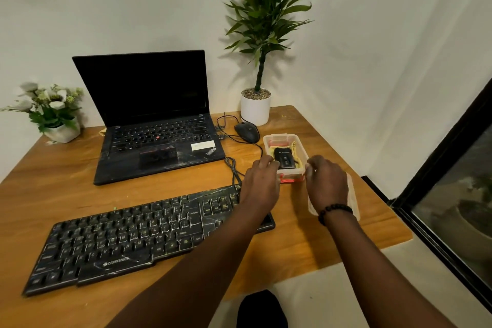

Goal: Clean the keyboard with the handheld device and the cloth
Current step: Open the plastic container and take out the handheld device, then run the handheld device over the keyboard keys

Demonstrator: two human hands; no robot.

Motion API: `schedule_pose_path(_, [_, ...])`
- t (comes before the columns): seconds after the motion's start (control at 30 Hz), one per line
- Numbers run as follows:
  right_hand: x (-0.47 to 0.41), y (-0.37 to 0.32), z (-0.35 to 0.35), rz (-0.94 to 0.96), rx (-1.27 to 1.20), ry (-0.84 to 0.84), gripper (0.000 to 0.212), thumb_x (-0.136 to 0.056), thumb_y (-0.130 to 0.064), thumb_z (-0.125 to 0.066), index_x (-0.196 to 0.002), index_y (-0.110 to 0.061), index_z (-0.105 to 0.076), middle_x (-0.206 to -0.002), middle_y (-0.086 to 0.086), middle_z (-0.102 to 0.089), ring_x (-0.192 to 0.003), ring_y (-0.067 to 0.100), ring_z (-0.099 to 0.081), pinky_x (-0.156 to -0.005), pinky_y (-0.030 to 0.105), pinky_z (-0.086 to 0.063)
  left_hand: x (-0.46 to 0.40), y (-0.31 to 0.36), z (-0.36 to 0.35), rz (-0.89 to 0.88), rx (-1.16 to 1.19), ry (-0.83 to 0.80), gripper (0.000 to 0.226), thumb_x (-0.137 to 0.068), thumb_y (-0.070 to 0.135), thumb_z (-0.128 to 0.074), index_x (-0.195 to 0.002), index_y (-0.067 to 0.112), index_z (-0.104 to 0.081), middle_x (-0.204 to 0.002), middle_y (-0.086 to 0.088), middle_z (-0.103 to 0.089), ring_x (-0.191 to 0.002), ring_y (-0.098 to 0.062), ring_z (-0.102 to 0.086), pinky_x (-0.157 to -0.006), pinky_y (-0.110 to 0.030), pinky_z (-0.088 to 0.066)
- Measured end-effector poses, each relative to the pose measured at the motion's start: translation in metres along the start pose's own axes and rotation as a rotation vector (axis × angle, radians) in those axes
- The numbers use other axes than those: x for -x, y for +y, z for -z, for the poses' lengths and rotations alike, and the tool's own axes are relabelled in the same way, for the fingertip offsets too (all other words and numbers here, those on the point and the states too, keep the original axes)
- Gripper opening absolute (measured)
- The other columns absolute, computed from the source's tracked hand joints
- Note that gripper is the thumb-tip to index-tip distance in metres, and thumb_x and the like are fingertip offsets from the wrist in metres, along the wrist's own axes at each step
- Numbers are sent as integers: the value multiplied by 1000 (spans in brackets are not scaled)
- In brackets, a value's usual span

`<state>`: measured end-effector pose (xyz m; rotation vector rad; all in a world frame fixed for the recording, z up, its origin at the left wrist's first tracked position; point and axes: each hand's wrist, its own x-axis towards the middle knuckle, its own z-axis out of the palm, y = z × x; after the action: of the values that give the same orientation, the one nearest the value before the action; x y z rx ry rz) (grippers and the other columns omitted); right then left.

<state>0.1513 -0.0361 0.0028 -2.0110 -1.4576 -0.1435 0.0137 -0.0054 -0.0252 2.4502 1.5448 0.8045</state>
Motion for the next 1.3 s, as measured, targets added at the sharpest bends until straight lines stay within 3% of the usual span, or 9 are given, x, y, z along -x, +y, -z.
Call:
schedule_pose_path(0.17, [-40, -24, -21, -10, 127, -251, 25, -95, -18, -54, -117, -10, -61, -110, 13, -66, -100, 29, -61, -77, 37, -52, 4, 3, -1, -38, 4, -33, 46, -97, 2, -55, -142, 11, -52, -143, -8, -52, -127, -27, -50, -105, -39, -43])
schedule_pose_path(0.33, [-65, -37, -41, -96, 314, -477, 36, -95, -37, -53, -120, -11, -60, -116, 11, -64, -105, 28, -61, -82, 35, -48, 0, -5, 11, -57, 41, -80, 51, -90, -11, -53, -137, 9, -58, -142, -11, -54, -129, -30, -48, -107, -41, -40])
schedule_pose_path(0.5, [-78, -49, -50, -174, 303, -560, 43, -89, -43, -59, -118, -11, -61, -114, 11, -65, -102, 28, -61, -79, 34, -48, 0, -10, 16, -77, 47, -132, 51, -91, -11, -51, -137, 8, -57, -143, -11, -53, -128, -31, -49, -107, -41, -41])
schedule_pose_path(0.67, [-78, -48, -55, -411, -203, -494, 39, -87, -32, -62, -115, -4, -61, -110, 17, -64, -96, 31, -61, -78, 37, -52, -2, -18, 15, -101, 37, -173, 51, -92, -8, -50, -138, 12, -57, -147, -7, -51, -130, -29, -48, -108, -42, -41])
schedule_pose_path(0.8, [-68, -48, -30, -694, -1007, -439, 26, -93, -27, -58, -109, -7, -59, -98, 14, -68, -86, 26, -65, -72, 36, -53, -3, -21, 16, -23, 179, -98, 45, -97, -1, -50, -139, 12, -57, -143, -8, -57, -133, -26, -48, -109, -41, -41])
schedule_pose_path(0.93, [-40, -56, 0, -721, -1515, -542, 20, -98, -24, -47, -107, -10, -57, -95, 16, -69, -77, 23, -65, -69, 31, -49, -6, -16, 38, 333, 599, 79, 26, -106, 20, -46, -115, 10, -68, -108, -7, -68, -98, -19, -59, -78, -30, -46])
schedule_pose_path(1.03, [-16, -62, 17, -711, -1621, -555, 22, -96, -20, -49, -111, -7, -57, -94, 17, -69, -79, 24, -65, -76, 34, -48, -11, -10, 60, 549, 934, 19, 44, -107, 43, -40, -105, 10, -69, -99, -10, -71, -84, -19, -62, -76, -33, -48])
schedule_pose_path(1.2, [17, -72, 37, -705, -1701, -605, 25, -91, -9, -53, -116, -3, -56, -110, 20, -65, -95, 28, -65, -73, 35, -53, -6, -1, 84, 453, 938, -107, 57, -97, 67, -42, -103, 17, -69, -97, -4, -73, -92, -22, -68, -84, -37, -52])
schedule_pose_path(1.3, [32, -78, 46, -673, -1694, -644, 19, -90, 0, -52, -108, 2, -58, -112, 24, -65, -105, 31, -63, -85, 41, -54, 4, 5, 85, 417, 937, -77, 50, -92, 60, -61, -95, 11, -68, -95, -9, -74, -93, -25, -71, -89, -43, -54])
